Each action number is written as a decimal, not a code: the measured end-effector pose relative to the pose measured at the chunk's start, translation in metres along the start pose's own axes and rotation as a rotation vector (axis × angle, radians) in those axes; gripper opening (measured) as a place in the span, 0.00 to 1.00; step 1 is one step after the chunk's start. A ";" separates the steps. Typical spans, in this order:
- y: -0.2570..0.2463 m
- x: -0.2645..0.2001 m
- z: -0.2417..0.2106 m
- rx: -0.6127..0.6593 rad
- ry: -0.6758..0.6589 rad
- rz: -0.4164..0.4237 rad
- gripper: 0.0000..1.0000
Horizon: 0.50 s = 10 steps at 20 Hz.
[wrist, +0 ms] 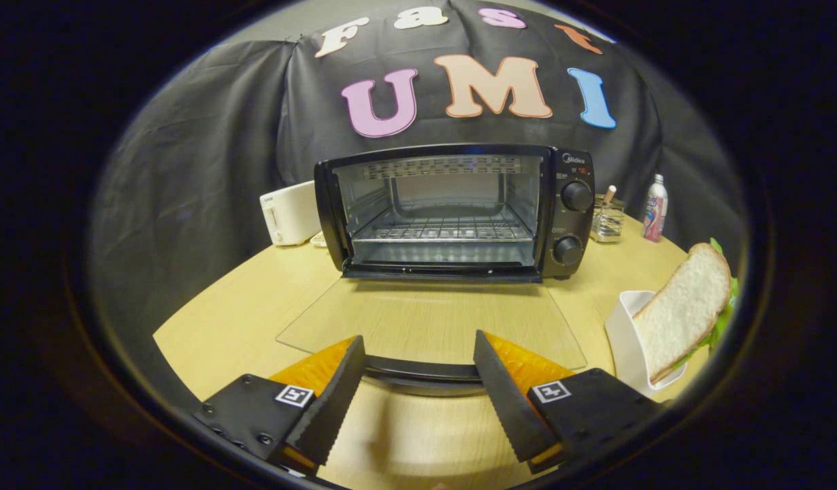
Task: Open the toaster oven, put the food inside, and close the toaster oven door.
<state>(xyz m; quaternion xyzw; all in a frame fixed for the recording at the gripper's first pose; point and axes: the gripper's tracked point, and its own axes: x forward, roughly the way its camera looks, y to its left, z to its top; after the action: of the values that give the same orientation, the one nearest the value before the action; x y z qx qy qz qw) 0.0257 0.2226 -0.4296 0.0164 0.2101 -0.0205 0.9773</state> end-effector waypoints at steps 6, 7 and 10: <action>0.001 0.002 -0.003 -0.020 -0.001 0.013 1.00; 0.000 0.002 -0.001 -0.020 0.000 0.017 1.00; 0.001 0.003 -0.004 -0.039 0.014 0.025 1.00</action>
<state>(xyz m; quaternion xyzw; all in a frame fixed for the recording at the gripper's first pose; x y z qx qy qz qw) 0.0266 0.2238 -0.4343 0.0000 0.2171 -0.0042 0.9761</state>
